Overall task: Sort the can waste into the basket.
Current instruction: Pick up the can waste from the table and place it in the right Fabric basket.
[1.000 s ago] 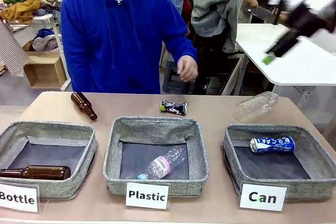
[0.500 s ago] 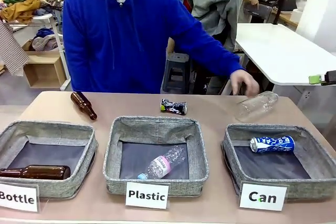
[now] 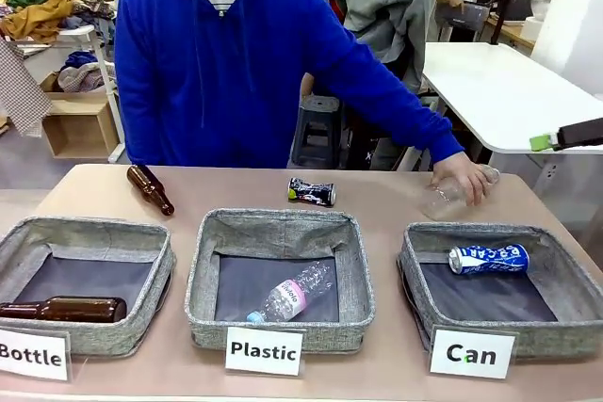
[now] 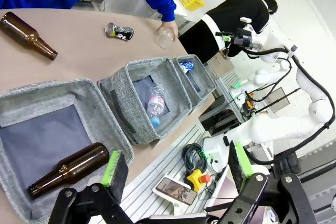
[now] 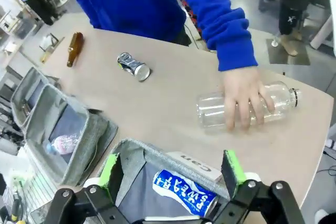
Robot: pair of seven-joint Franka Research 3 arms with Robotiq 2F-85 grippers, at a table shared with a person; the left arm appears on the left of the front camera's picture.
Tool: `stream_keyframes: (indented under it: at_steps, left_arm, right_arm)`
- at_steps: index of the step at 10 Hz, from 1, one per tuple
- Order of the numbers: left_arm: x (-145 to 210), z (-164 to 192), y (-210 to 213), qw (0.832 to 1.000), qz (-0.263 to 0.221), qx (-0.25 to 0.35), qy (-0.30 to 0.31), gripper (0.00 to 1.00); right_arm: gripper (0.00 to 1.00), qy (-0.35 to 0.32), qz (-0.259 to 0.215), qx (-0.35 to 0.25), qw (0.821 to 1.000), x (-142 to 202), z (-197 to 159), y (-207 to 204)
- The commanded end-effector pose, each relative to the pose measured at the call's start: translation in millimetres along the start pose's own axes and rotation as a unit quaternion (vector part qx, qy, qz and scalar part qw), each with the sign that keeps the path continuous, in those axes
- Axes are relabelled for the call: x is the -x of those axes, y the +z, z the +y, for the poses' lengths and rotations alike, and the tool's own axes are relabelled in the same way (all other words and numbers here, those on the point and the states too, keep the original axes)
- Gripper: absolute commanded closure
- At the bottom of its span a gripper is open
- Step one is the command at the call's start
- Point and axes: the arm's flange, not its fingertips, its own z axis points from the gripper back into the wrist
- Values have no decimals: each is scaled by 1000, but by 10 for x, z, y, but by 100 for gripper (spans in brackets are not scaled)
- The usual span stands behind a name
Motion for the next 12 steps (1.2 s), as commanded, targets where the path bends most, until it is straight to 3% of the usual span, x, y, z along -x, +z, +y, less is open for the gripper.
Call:
stream_keyframes:
  at_steps: [1,4,6,12]
  left_arm:
    - [-7,-19,-21,1000,-6,3,4,0]
    - [-7,-19,-21,1000,-6,3,4,0]
    - [-7,-19,-21,1000,-6,3,4,0]
    - [-7,-19,-21,1000,-6,3,4,0]
  right_arm:
    - [0,-35,1,55,998,-108,-24,201]
    - [0,-51,-39,71,995,173,25,421]
    - [0,-45,-30,65,996,162,-13,348]
    - [0,74,99,55,991,-746,109,-442]
